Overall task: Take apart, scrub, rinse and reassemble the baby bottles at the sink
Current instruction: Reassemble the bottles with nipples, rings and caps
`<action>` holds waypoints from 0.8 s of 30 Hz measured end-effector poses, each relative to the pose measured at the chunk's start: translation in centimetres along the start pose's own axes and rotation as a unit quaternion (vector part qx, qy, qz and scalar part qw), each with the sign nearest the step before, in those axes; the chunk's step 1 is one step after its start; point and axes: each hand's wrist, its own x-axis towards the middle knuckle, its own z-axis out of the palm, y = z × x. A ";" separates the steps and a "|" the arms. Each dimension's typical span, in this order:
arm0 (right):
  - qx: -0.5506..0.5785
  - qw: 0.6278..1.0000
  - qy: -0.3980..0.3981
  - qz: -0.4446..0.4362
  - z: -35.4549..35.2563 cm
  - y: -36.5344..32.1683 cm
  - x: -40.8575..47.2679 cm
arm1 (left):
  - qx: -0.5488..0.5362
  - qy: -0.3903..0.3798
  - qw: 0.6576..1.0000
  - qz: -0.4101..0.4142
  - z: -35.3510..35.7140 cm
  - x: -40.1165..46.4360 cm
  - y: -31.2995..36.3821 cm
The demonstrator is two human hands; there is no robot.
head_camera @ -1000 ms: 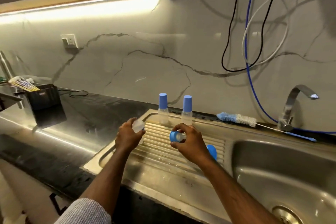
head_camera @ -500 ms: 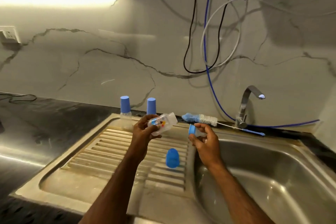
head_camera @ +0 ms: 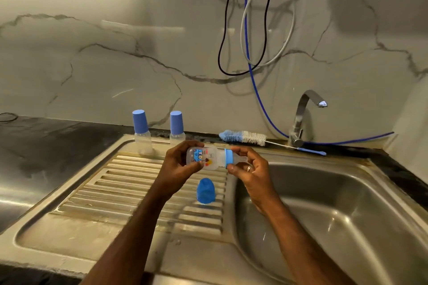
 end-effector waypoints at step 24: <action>-0.013 0.998 -0.061 0.032 -1.4 -0.2 0.1 | 0.160 -0.037 0.986 0.038 0.3 0.0 0.5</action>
